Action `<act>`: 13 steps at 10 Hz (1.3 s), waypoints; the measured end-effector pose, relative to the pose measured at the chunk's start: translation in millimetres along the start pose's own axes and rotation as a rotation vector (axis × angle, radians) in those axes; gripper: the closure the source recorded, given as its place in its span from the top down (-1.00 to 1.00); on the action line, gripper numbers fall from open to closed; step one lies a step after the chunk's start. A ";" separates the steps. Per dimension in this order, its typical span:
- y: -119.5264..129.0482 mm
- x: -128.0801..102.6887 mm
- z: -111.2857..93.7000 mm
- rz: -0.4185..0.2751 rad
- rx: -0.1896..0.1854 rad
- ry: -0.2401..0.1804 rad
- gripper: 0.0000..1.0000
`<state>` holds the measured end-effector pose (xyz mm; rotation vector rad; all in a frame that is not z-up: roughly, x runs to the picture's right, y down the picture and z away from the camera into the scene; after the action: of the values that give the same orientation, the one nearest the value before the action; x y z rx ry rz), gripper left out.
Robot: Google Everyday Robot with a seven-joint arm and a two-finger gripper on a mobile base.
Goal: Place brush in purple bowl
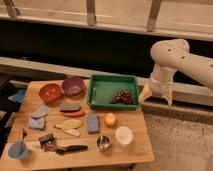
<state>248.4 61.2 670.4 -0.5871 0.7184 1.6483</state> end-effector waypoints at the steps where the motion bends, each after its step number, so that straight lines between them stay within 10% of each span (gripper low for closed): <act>1: 0.0 0.0 0.0 0.000 0.000 0.000 0.60; 10: 11.1 -3.1 -4.0 -0.050 0.004 -0.014 0.60; 13: 45.1 -12.3 -13.2 -0.177 0.022 -0.043 0.60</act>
<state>206.4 37.6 676.5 -0.5805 0.6343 1.4834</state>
